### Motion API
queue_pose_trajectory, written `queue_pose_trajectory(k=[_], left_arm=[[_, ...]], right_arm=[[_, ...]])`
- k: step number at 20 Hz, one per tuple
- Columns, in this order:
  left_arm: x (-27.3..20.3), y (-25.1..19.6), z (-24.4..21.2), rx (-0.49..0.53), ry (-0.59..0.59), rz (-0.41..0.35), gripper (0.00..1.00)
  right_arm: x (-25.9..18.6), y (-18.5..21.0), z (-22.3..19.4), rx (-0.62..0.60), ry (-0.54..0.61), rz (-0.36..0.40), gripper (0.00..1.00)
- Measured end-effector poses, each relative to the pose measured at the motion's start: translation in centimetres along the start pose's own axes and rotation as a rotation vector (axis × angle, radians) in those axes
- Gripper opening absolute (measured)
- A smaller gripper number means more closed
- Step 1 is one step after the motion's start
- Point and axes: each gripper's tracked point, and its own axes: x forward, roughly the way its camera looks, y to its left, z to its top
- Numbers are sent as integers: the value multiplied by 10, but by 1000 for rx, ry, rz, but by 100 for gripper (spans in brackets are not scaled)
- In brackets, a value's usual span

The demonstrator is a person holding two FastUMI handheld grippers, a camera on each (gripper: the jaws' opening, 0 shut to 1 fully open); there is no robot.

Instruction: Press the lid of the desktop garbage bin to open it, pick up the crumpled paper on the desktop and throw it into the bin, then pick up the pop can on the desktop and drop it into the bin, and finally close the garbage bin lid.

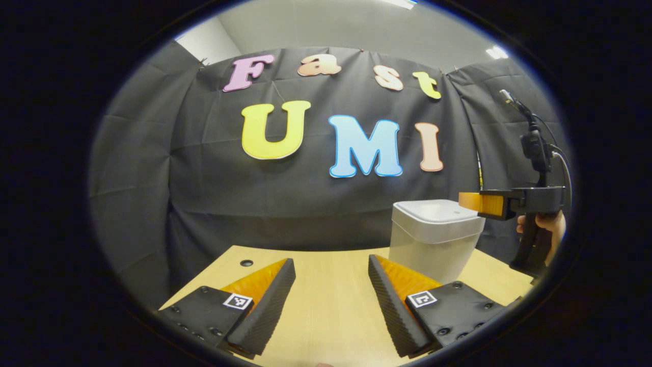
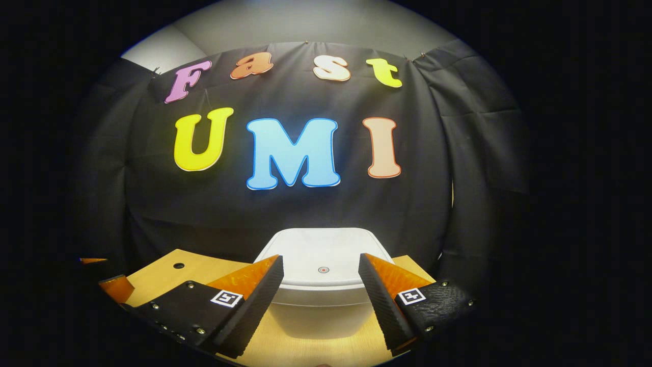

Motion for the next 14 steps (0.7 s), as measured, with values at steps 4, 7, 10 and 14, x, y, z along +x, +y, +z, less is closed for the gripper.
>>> queue_pose_trajectory(k=[4, 7, 10, 14], left_arm=[[0, -11, 3, 5, -7, -22, 95], [0, -17, 8, 11, -21, -31, 95], [1, -23, 9, 11, -24, -36, 100], [-1, -27, 8, 8, -27, -33, 100]], right_arm=[[-21, 8, 5, 7, -23, 16, 95], [-35, 12, 5, -13, -36, 15, 95], [-47, 21, 3, -49, -46, 34, 95], [-58, 31, -4, -99, -56, 53, 95]])
